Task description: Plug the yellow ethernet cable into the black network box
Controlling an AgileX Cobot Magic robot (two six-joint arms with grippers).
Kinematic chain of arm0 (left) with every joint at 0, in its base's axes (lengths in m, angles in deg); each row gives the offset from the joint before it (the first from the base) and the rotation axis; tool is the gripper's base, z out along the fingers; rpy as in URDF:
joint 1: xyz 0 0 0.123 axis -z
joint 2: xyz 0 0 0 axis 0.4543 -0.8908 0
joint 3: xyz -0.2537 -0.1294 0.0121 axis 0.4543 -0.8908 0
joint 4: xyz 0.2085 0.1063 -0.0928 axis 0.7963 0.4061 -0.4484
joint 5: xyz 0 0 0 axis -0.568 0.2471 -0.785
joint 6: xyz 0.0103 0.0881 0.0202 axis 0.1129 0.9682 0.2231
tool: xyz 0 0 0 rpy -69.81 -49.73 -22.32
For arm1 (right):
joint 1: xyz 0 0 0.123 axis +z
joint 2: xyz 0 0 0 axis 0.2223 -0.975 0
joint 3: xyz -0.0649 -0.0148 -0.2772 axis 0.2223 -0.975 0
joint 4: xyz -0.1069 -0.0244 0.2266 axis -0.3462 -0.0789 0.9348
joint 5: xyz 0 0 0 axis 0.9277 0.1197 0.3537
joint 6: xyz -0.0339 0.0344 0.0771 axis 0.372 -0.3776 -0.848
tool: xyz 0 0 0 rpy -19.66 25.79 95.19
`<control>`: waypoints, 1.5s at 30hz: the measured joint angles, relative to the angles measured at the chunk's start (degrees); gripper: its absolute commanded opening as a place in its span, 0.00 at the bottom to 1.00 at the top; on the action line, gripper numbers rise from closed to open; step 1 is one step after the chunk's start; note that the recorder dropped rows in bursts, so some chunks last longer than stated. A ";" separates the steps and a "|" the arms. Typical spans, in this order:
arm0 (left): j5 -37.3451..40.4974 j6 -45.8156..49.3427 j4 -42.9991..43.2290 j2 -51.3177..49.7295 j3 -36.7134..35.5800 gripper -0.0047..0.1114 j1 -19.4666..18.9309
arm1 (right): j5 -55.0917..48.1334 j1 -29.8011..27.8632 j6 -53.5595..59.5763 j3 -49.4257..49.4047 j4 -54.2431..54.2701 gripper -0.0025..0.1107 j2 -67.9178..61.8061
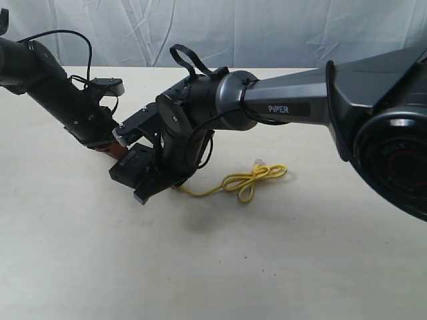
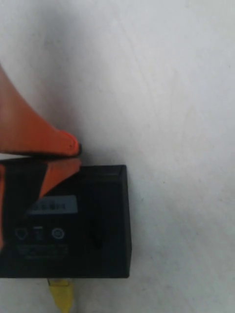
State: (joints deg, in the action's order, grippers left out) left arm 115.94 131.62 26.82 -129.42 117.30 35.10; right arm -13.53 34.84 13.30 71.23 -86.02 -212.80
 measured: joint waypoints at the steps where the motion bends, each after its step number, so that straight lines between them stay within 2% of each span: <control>1: 0.00 0.00 0.00 0.00 0.00 0.04 0.00 | 0.00 0.00 0.15 0.00 0.00 0.02 0.00; 6: -0.13 0.15 0.00 0.00 0.00 0.04 0.00 | 0.34 0.00 0.15 -0.12 0.11 0.02 0.00; 8: -0.24 0.15 0.00 0.00 0.00 0.04 0.00 | 0.39 0.00 0.15 -0.12 0.11 0.04 0.00; 10: -0.34 -0.02 0.00 0.00 0.00 0.04 0.00 | 0.48 0.00 0.15 -0.12 0.11 0.14 0.00; 14: -0.23 -1.00 -0.05 0.00 0.00 0.04 0.00 | 2.26 0.00 -0.20 -0.12 0.11 0.41 0.12; 15: -0.37 -1.33 -0.05 0.00 0.00 0.04 0.00 | 2.41 0.00 -0.44 -0.12 0.11 0.46 0.11; 17: -1.19 -2.93 0.78 0.42 0.00 0.04 0.00 | 2.41 0.00 -1.44 -0.12 0.23 0.48 0.20; 19: -2.77 -6.94 3.45 1.68 -0.09 0.04 -0.26 | 2.29 0.00 -3.10 -0.12 0.23 0.47 0.71; 21: -4.10 -14.00 9.18 4.29 -0.09 0.04 -1.85 | 0.53 -0.60 -4.55 -0.12 1.15 0.39 2.65; 24: -3.72 -18.62 12.90 10.56 -0.65 0.04 -5.94 | -5.53 -4.31 -5.63 -0.12 5.18 0.02 7.55; 26: -5.71 -19.56 14.01 17.48 -4.44 0.04 -7.53 | -7.43 -9.02 -6.29 -1.84 10.62 0.02 11.28; 28: -10.37 -20.09 15.12 27.15 -12.53 0.04 -7.81 | -7.91 -14.91 -6.29 -6.95 15.07 0.02 16.52; 31: -18.22 -20.19 15.39 43.93 -26.26 0.04 -7.81 | -6.11 -22.04 -6.29 -17.46 15.77 0.02 27.53; 35: -23.87 -20.19 15.39 65.73 -40.68 0.04 -7.81 | 1.87 -29.86 -5.97 -35.59 13.70 0.02 47.74; 41: -27.26 -20.19 13.91 88.14 -53.99 0.04 -7.81 | 15.28 -30.70 -5.98 -59.01 11.11 0.02 76.21; 45: -27.35 -20.19 13.36 93.09 -57.63 0.04 -7.81 | 20.26 -30.70 -6.29 -65.86 11.11 0.02 85.10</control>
State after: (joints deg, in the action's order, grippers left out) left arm 88.59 111.43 40.18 -36.33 59.68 27.29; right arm 6.73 4.14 7.01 5.37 -74.91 -127.70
